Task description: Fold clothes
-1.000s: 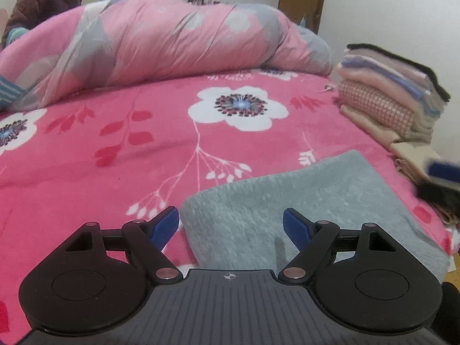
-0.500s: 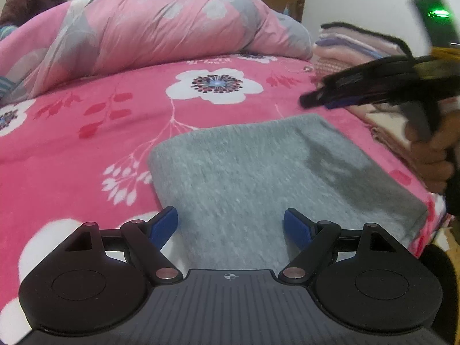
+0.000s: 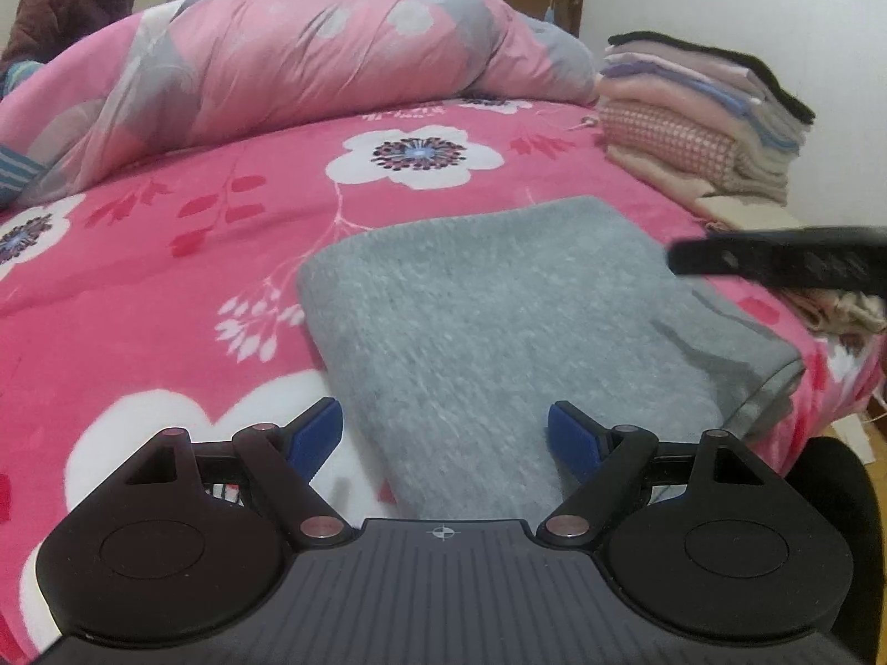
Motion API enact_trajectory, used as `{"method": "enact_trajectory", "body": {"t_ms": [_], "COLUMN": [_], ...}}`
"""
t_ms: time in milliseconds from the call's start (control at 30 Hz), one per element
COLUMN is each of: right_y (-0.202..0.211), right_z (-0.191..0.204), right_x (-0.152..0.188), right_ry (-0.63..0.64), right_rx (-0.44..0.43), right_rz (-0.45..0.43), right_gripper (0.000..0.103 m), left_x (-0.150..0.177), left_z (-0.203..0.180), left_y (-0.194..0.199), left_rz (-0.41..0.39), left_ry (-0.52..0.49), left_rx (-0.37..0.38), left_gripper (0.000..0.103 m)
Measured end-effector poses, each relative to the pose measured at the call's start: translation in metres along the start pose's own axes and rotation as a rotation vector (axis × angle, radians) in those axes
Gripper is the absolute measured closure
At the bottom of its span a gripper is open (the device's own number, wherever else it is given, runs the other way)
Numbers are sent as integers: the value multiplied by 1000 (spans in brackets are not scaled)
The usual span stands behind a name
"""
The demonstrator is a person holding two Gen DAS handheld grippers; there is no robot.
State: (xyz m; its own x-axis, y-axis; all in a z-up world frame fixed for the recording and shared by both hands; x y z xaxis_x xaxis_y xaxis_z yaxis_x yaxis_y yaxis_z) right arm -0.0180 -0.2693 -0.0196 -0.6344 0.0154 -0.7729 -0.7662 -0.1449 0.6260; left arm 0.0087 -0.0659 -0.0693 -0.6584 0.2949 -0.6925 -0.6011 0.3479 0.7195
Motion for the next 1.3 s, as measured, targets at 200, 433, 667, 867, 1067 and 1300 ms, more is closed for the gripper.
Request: {"method": "enact_trajectory", "body": {"t_ms": [200,433,667,867,1067,1300], "right_y": [9,29,46,36,23,12], "right_z": [-7,-3,-6,-5,-10,-9], "right_x": [28,47,41,42,46,38], "right_ry": [3,49,35,43,7,27], "right_rx": [59,1,-7,-27,-9,-1], "right_rz": [27,-38,-116,-118,-59,-55], "right_gripper": [59,59,59,59,59,59], "left_x": [0,-7,-19,-27,-21,-19], "left_z": [-8,-20,-27,-30,-28,-25], "left_y": [-1,-1,7,2,-10,-11], "left_rz": [24,57,44,35,74,72], "left_ry": [-17,-51,-70,-77,-66,-47], "left_rx": [-52,-133,-199,-238,-229,-219], "left_gripper": [19,17,16,13,12,10]}}
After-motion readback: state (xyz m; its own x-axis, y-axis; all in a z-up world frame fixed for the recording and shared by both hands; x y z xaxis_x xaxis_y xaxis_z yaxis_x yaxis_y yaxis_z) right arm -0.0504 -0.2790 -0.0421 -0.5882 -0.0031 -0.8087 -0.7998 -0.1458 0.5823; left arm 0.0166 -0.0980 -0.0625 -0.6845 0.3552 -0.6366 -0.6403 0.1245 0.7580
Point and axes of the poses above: each gripper's, at about its wrist camera, not at the fingertips, and y roughly against the way its jaws point, z to its left, x to its underside, the point moved 2 cm from there along -y, roughly the way its jaws point, and after that the axes turned 5 degrees about z, right-handed, at the moved point
